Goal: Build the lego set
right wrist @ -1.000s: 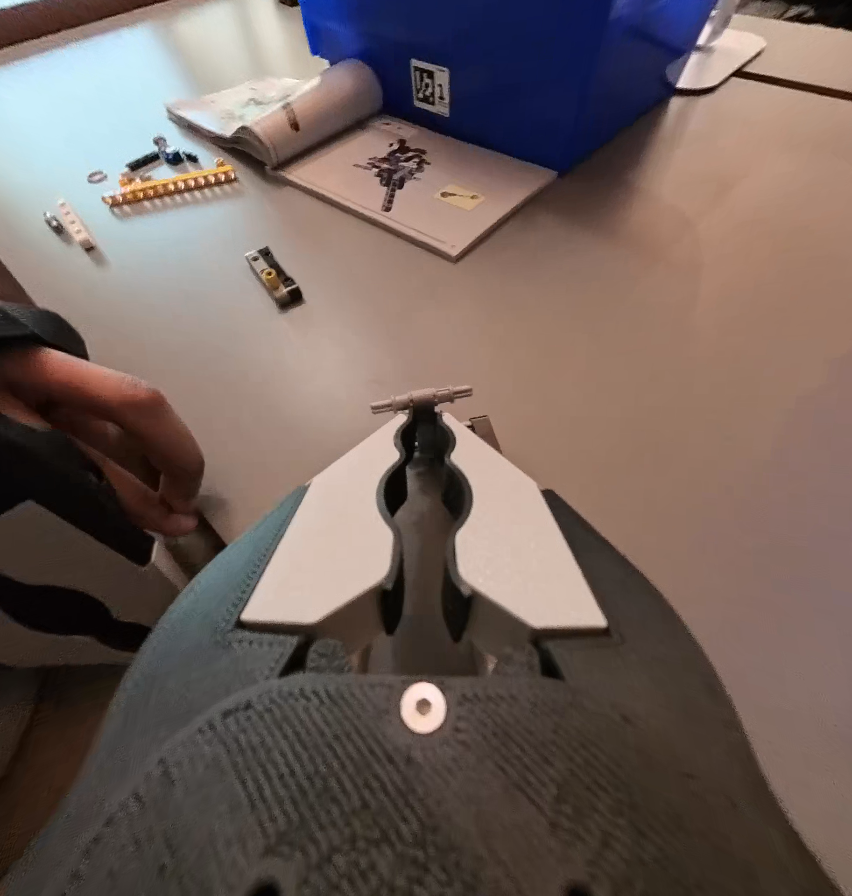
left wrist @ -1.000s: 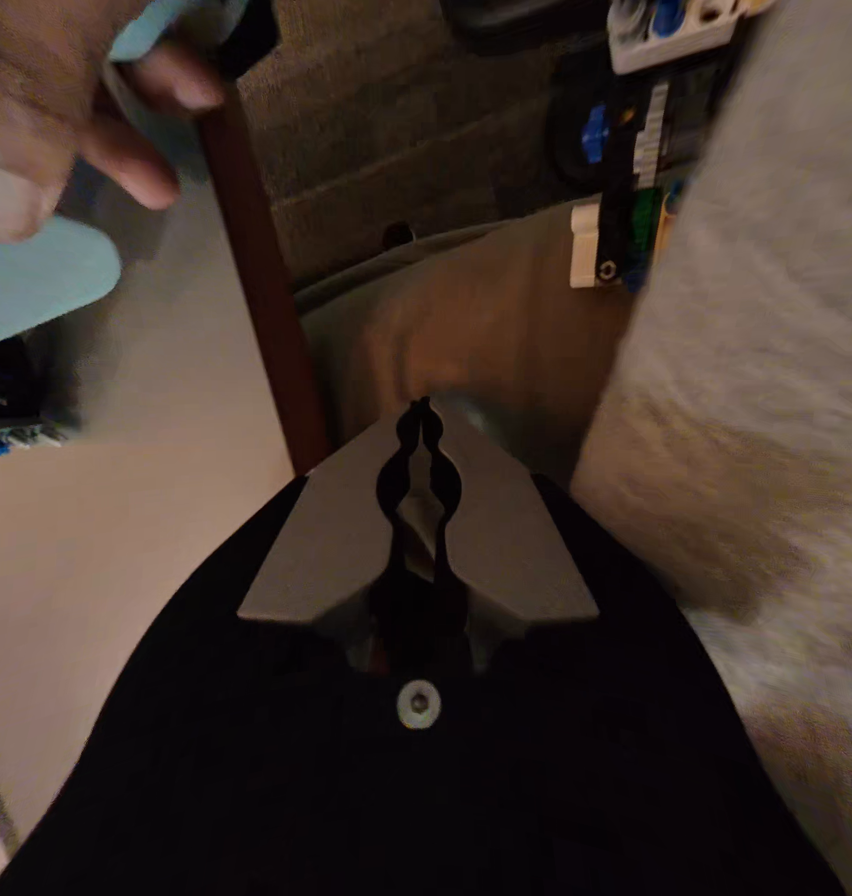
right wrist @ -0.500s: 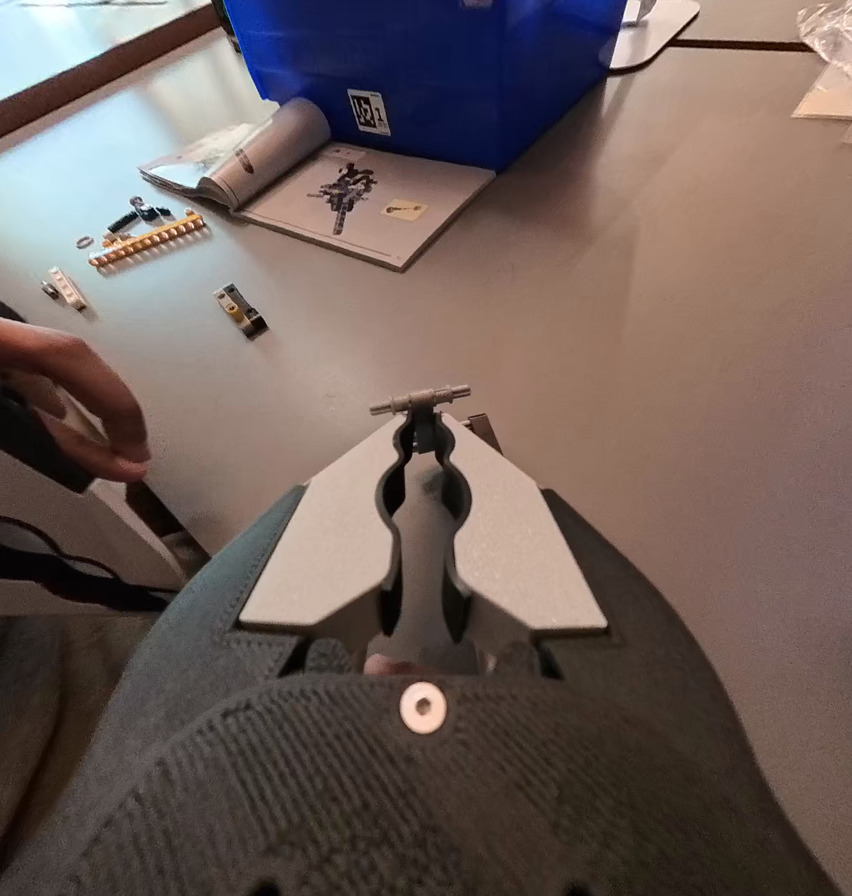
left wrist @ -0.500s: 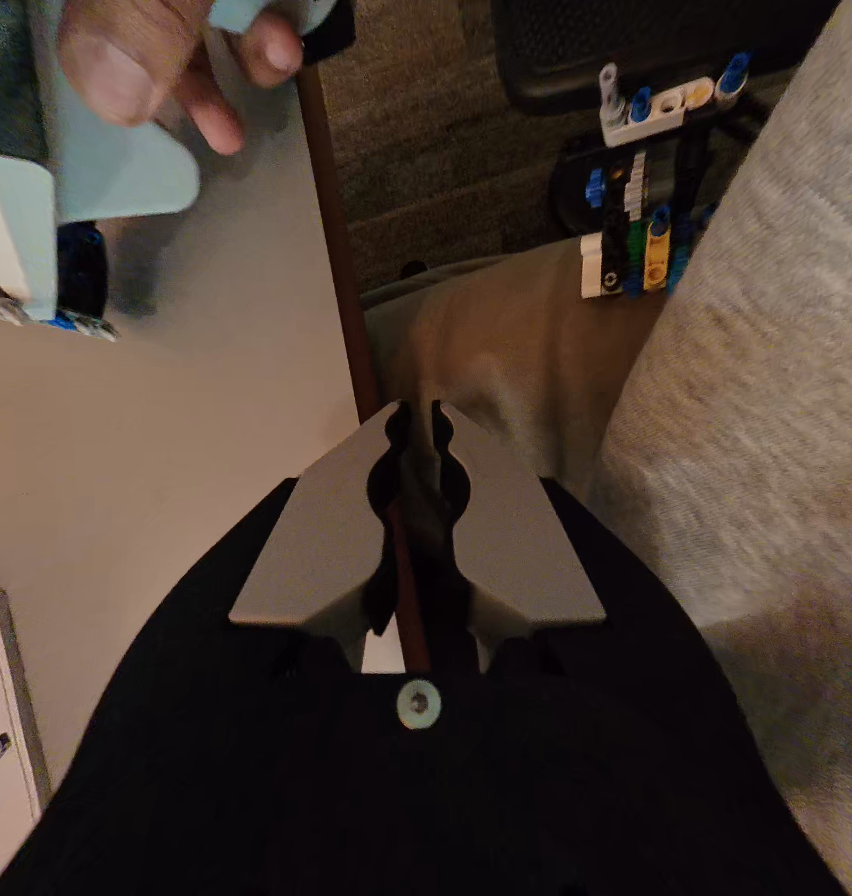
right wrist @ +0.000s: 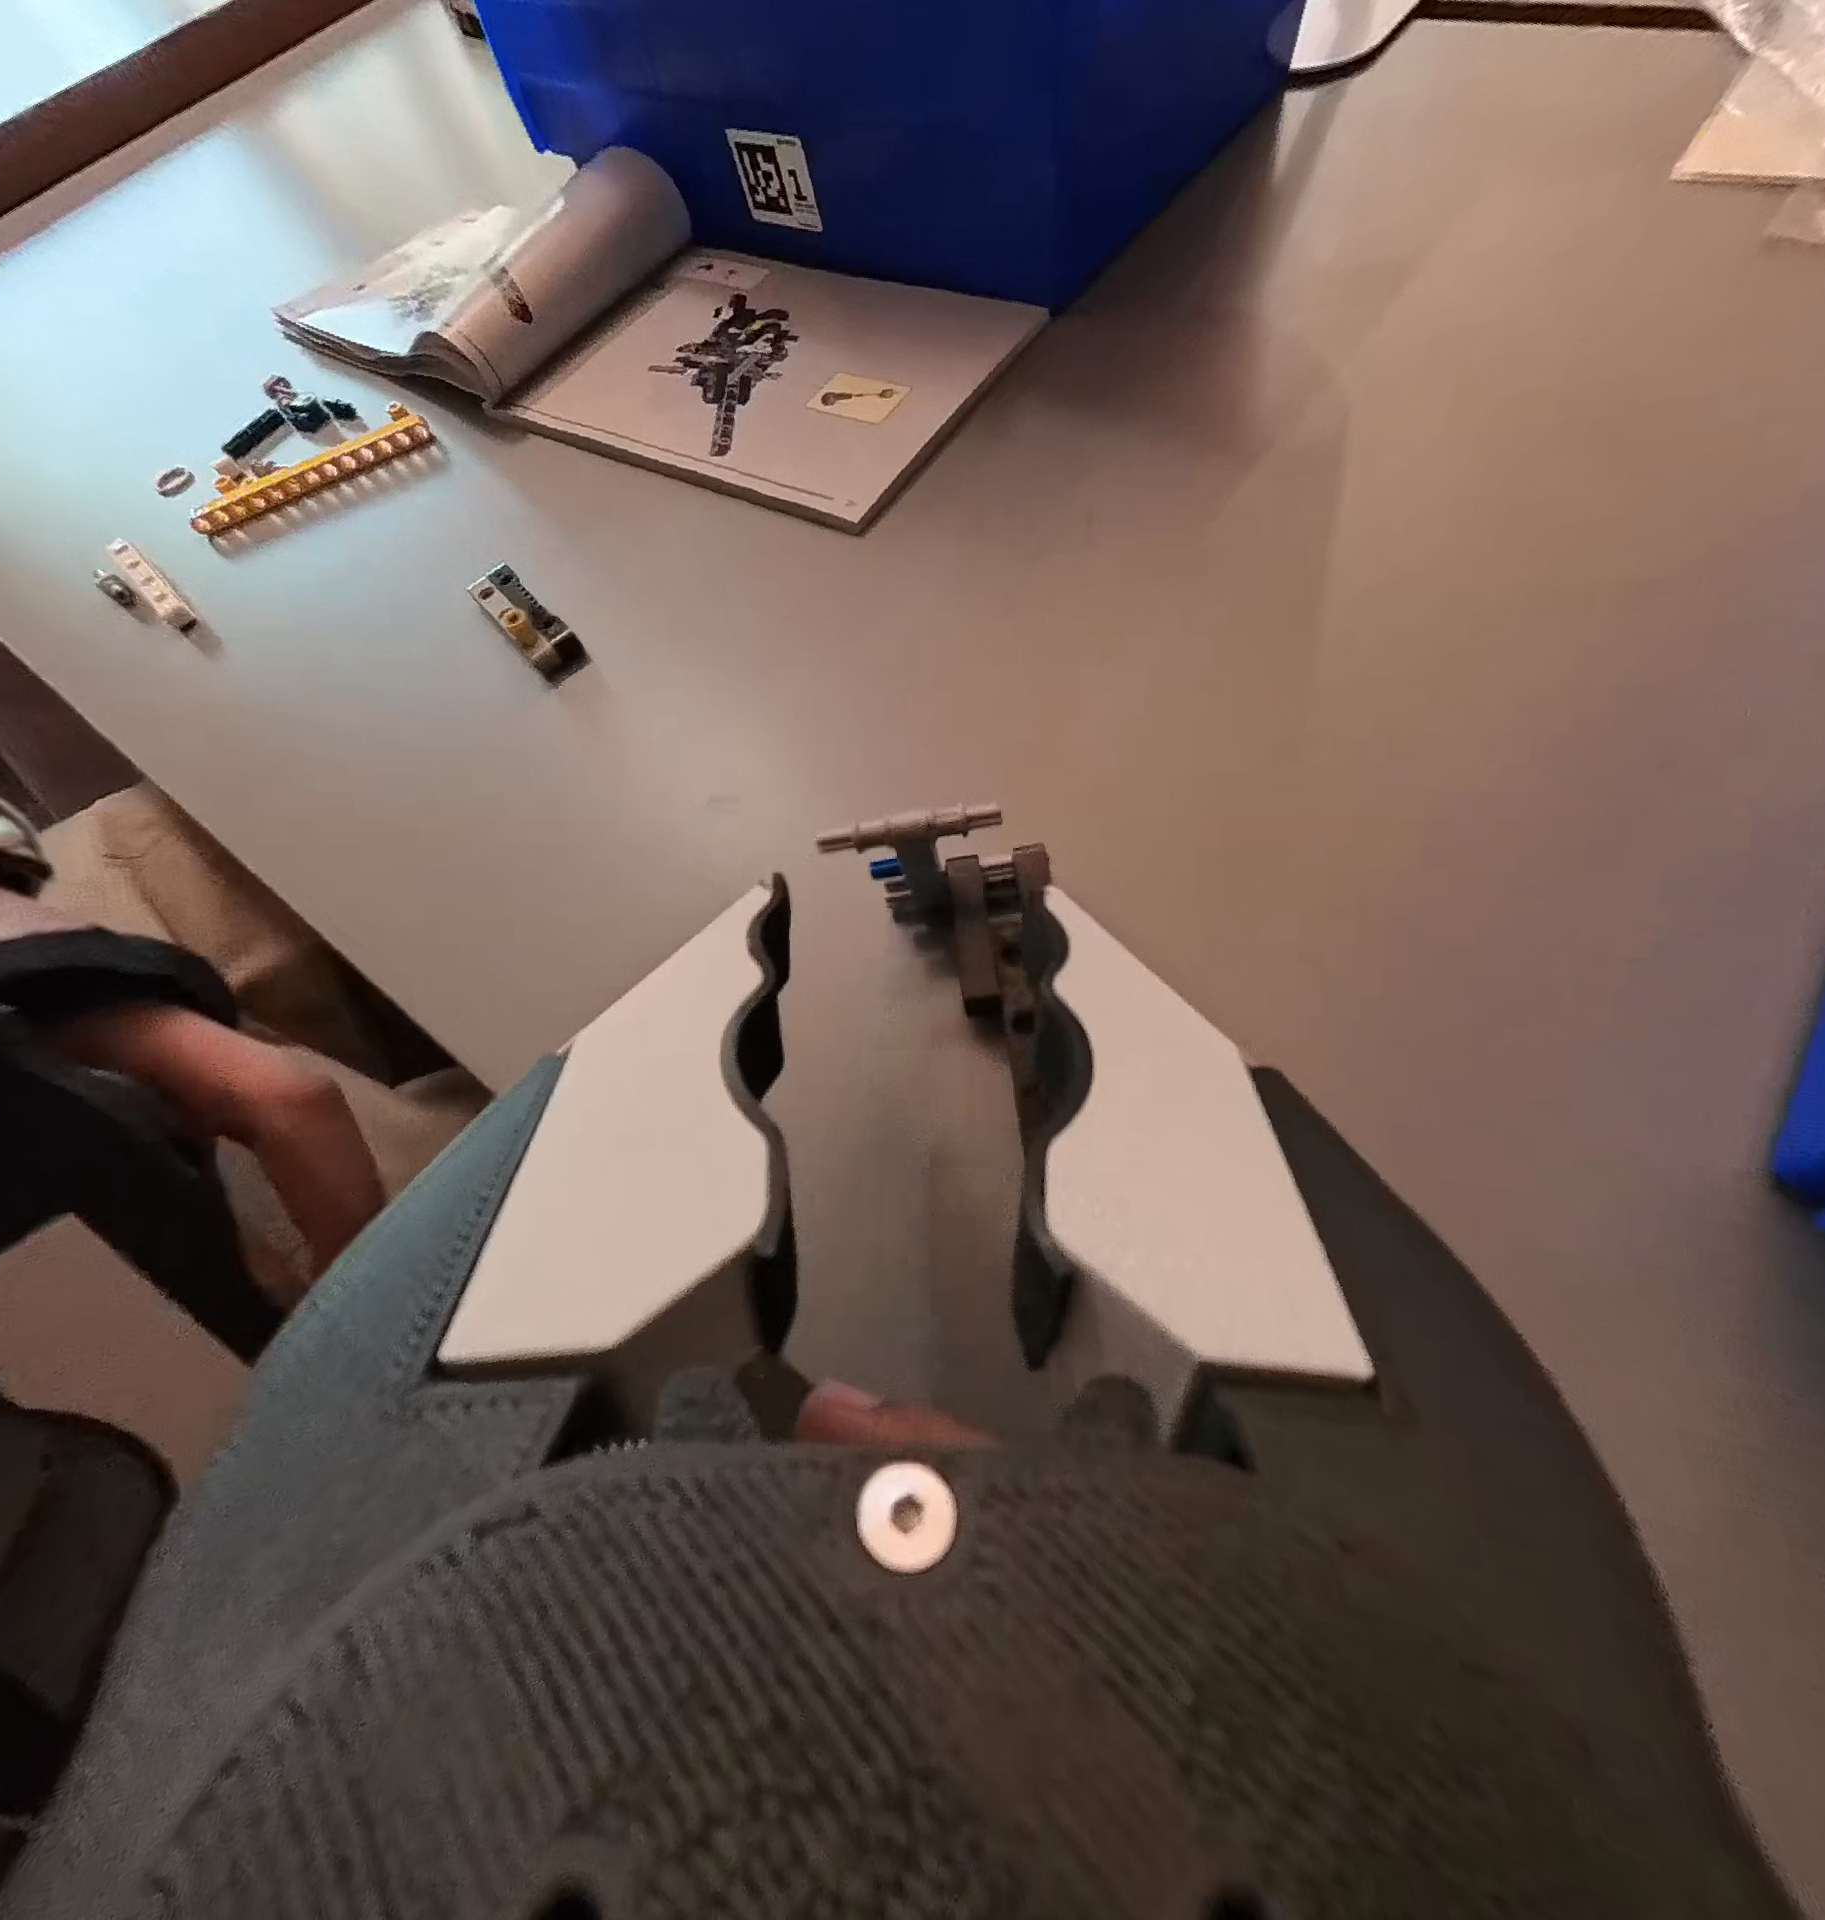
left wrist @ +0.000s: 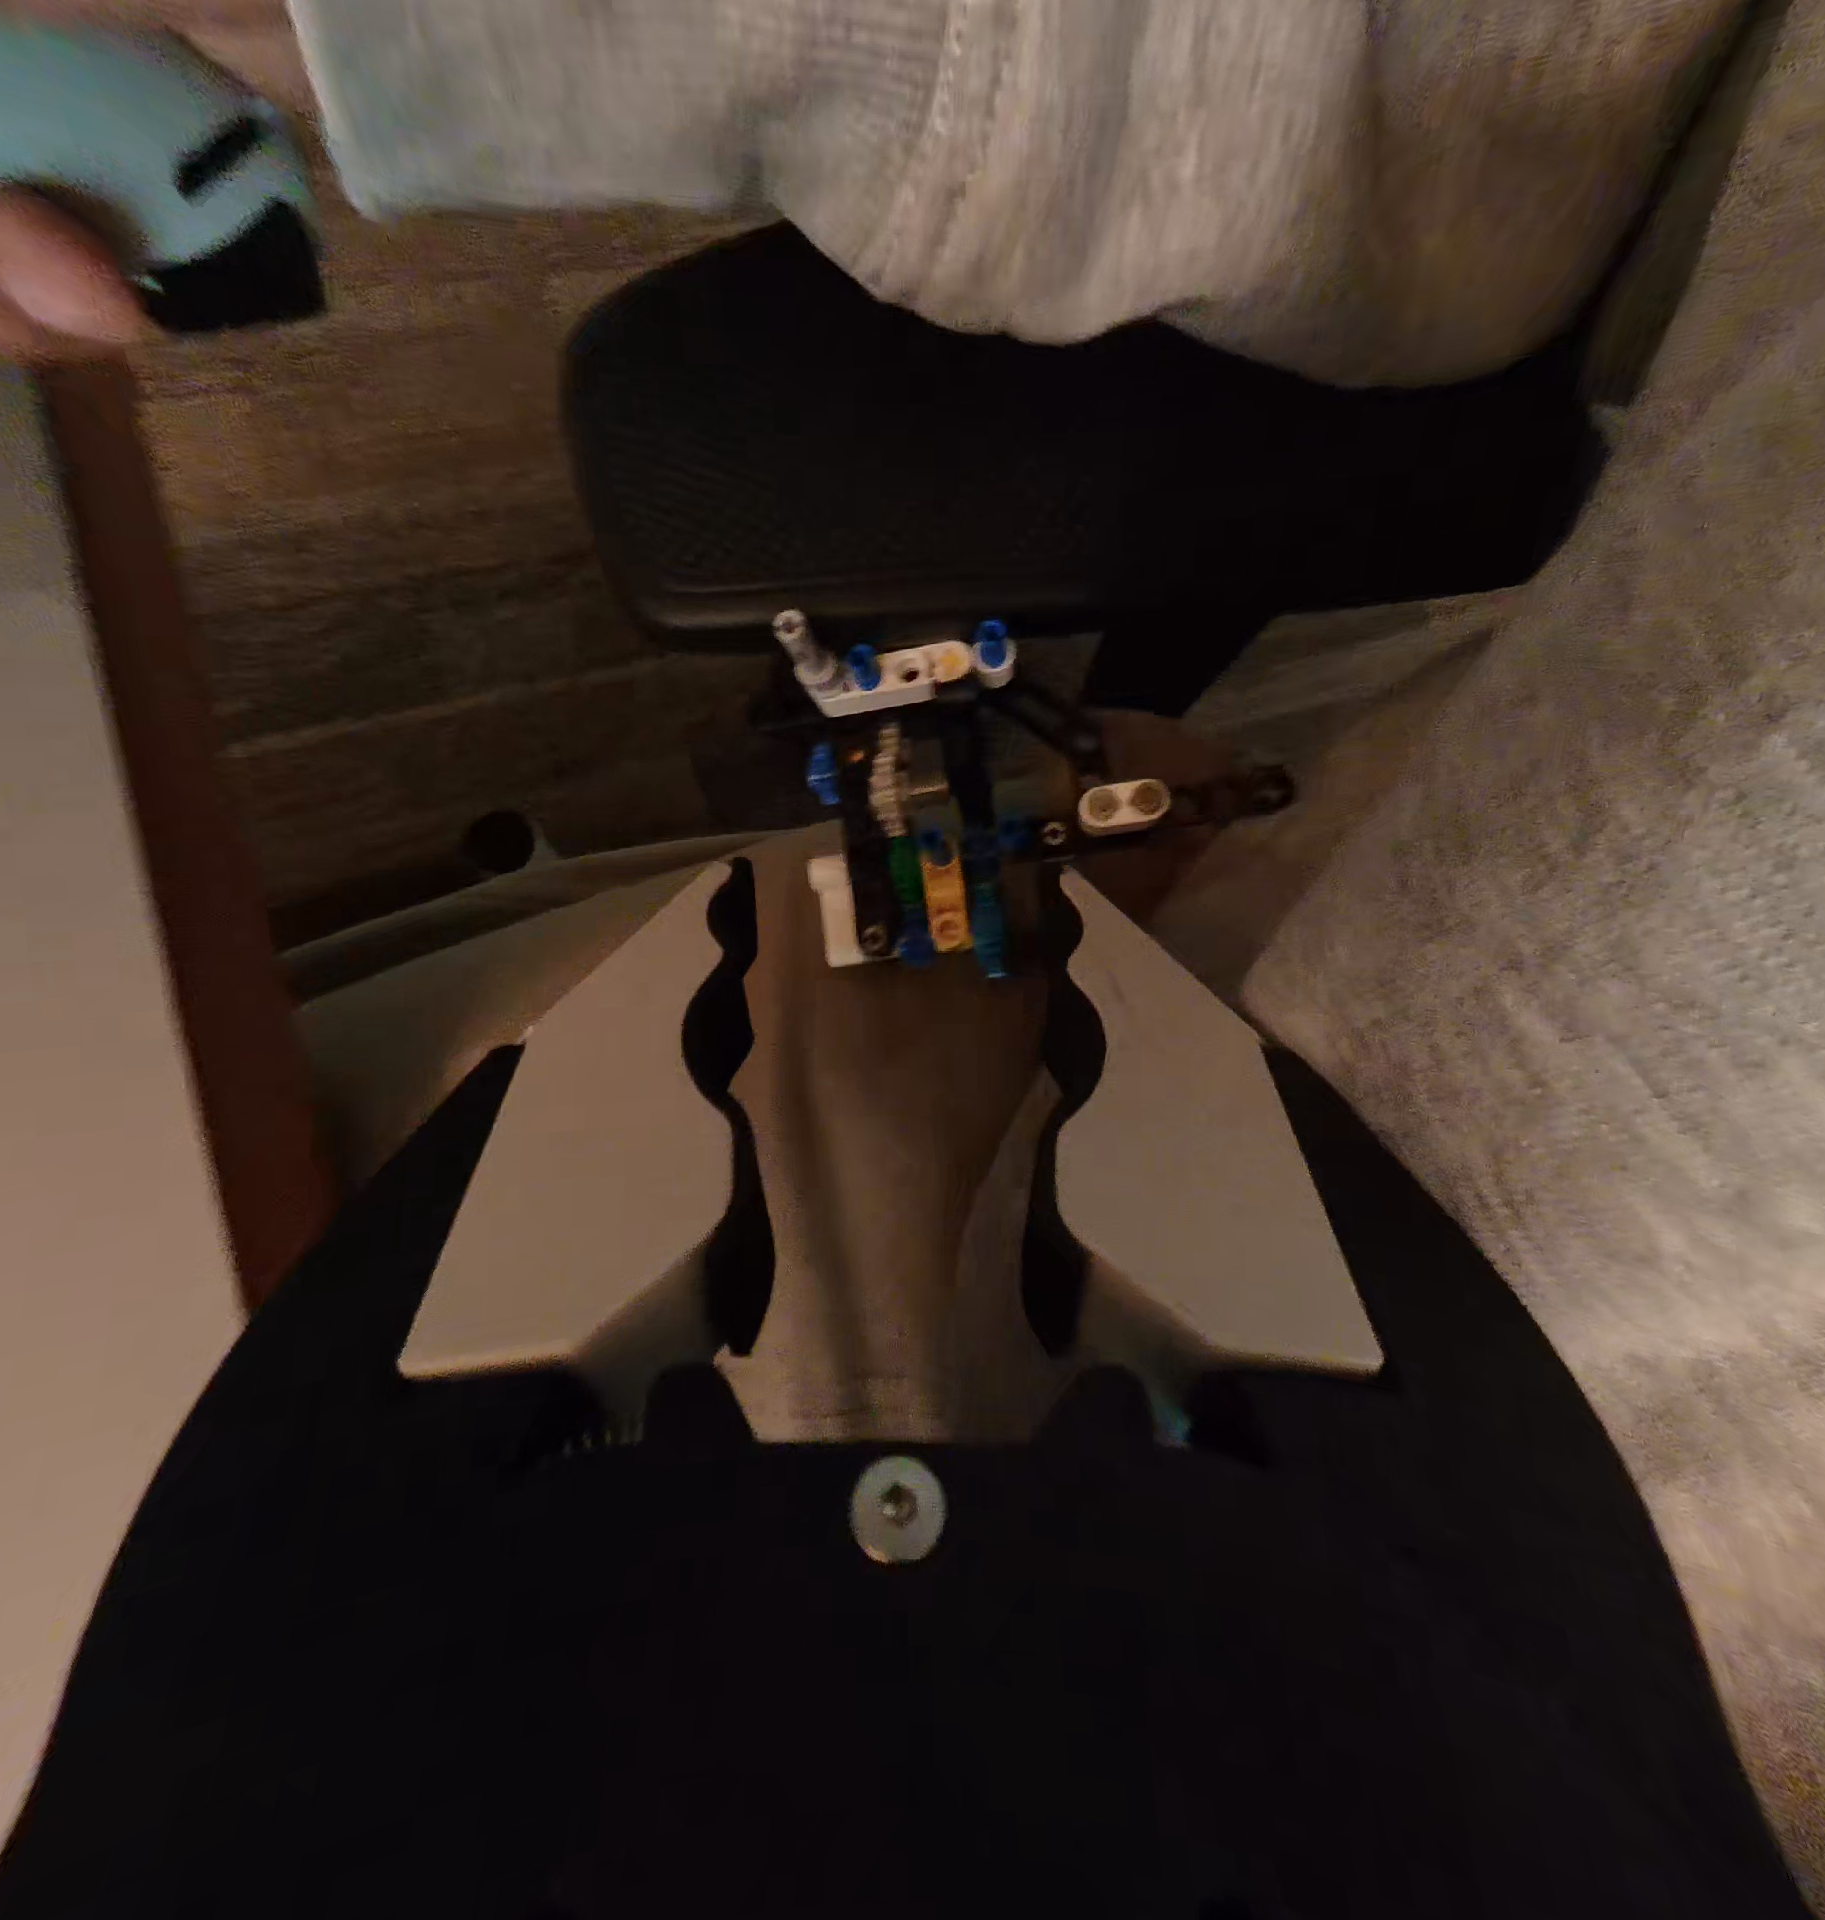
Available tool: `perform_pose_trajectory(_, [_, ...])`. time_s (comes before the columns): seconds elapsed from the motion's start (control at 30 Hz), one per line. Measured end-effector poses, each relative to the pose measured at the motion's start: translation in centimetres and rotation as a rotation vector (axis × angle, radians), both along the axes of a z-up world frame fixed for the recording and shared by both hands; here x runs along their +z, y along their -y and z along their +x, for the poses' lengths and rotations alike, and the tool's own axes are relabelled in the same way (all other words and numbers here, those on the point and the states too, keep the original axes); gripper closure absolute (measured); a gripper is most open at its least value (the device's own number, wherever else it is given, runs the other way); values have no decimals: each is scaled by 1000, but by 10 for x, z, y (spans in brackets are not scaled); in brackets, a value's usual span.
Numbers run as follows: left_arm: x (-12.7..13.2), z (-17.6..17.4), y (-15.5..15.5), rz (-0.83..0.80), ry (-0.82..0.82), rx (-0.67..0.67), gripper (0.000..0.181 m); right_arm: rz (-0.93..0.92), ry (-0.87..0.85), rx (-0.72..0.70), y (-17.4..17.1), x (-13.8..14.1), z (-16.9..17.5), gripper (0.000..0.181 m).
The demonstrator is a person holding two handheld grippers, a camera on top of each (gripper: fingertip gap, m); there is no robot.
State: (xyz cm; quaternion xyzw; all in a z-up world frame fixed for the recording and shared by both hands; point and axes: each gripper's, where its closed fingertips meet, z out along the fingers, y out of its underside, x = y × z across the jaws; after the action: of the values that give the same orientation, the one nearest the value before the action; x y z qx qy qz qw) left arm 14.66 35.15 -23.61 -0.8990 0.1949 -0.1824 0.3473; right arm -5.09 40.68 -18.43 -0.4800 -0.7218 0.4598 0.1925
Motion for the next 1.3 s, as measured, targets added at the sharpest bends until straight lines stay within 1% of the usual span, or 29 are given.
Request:
perform_pose_trajectory(0.03, [-1, 5, 0, 2, 30, -22, 125, 4, 2, -10, -3, 3, 5, 136])
perform_pose_trajectory(0.13, [-1, 14, -4, 21, 89, -73, 120, 4, 13, -73, -14, 12, 22, 138])
perform_pose_trajectory(0.2, [-3, 18, -2, -1, 114, -107, 118, -2, 34, -110, -19, 20, 39, 137])
perform_pose_trajectory(0.27, [-4, 22, -1, -2, 119, -123, 116, 12, 66, -133, -23, 25, 65, 136])
perform_pose_trajectory(0.37, [0, 31, 0, 1, 158, -144, 110, 77, 93, -162, -22, 26, 114, 136])
perform_pose_trajectory(0.43, [4, 38, 0, -3, 208, -143, 105, 49, 86, -185, -8, 27, 152, 141])
perform_pose_trajectory(0.5, [6, 40, 1, -9, 235, -147, 101, -3, 140, -200, 17, 20, 193, 144])
perform_pose_trajectory(0.57, [9, 41, 3, -12, 262, -152, 98, 29, 228, -195, 38, 4, 226, 150])
perform_pose_trajectory(0.63, [13, 42, 7, -5, 291, -155, 98, 107, 268, -179, 50, -8, 244, 154])
perform_pose_trajectory(0.7, [16, 38, 10, 3, 297, -139, 99, 154, 297, -145, 63, -18, 249, 152])
perform_pose_trajectory(0.77, [16, 33, 14, 4, 301, -122, 98, 192, 365, -119, 72, -31, 251, 145])
perform_pose_trajectory(0.83, [20, 30, 16, 17, 315, -101, 99, 225, 434, -125, 74, -44, 254, 141])
perform_pose_trajectory(0.9, [23, 27, 19, 41, 322, -83, 101, 248, 436, -140, 74, -47, 251, 144])
perform_pose_trajectory(1.0, [24, 24, 21, 60, 331, -60, 102, 279, 416, -162, 70, -45, 242, 143])
perform_pose_trajectory(1.1, [25, 21, 25, 70, 333, -40, 104, 316, 478, -166, 65, -56, 242, 152])
perform_pose_trajectory(1.17, [26, 19, 27, 79, 325, -26, 106, 348, 486, -164, 62, -57, 240, 160])
perform_pose_trajectory(1.3, [29, 12, 32, 103, 327, 7, 109, 401, 518, -125, 62, -61, 239, 163])
